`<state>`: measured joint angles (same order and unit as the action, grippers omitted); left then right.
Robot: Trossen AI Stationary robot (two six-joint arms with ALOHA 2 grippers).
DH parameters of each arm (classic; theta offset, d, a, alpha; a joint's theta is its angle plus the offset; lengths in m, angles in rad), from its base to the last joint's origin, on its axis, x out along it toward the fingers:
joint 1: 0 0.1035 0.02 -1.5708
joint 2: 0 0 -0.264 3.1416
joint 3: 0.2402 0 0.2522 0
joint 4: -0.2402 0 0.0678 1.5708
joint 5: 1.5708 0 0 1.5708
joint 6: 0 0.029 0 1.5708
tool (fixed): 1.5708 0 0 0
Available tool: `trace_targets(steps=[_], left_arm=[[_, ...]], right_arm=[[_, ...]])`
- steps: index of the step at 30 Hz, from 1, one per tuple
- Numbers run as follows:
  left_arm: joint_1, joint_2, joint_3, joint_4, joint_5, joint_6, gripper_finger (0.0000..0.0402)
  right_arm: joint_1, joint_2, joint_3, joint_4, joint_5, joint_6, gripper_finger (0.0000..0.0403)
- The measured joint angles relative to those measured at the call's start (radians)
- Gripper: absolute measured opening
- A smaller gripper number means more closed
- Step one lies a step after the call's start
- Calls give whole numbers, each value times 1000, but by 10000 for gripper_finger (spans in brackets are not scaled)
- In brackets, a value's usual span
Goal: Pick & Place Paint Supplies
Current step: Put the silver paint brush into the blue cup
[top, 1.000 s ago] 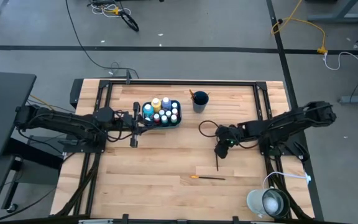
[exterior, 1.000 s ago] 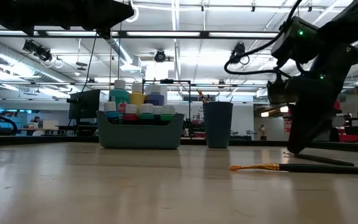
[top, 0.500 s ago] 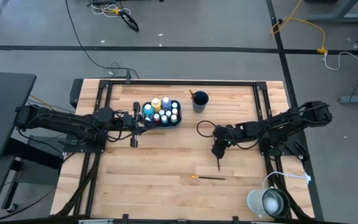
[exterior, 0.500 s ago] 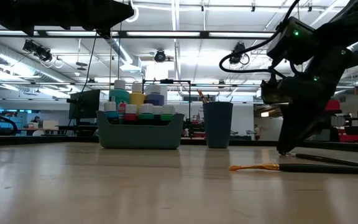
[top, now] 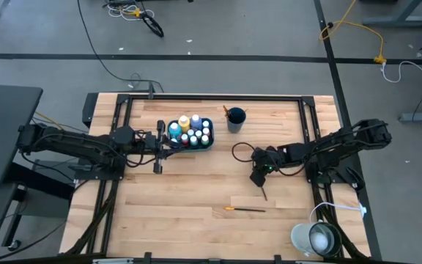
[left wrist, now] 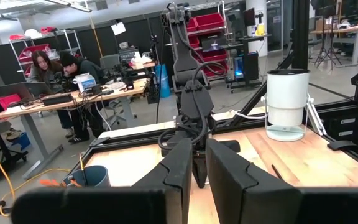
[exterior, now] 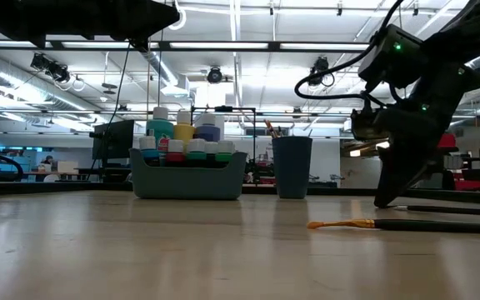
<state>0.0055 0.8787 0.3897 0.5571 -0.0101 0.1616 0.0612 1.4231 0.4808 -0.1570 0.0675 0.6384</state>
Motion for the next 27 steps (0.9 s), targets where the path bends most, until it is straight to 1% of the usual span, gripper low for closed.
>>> trace_targets(steps=[4,9,10,13,18,21,25,27], left_arm=[[0,0,0,0,0,0,55],[0,0,0,0,0,7,55],[0,0,0,0,0,8,55],[0,0,0,0,0,8,55],[0,0,0,0,0,11,55],[0,0,0,0,0,11,55],[0,0,0,0,0,11,55],[0,0,0,0,0,11,55]], right_arm=[[1,0,-1,9,-5,-4,4],[0,-1,0,86,-29,-35,2],[-1,-2,9,90,-46,-48,1],[-5,-12,53,111,-37,-93,1],[-16,-13,127,115,41,-195,1],[-26,-14,169,114,102,-263,1],[-34,-14,227,115,209,-352,0],[-37,-16,252,119,241,-395,0]])
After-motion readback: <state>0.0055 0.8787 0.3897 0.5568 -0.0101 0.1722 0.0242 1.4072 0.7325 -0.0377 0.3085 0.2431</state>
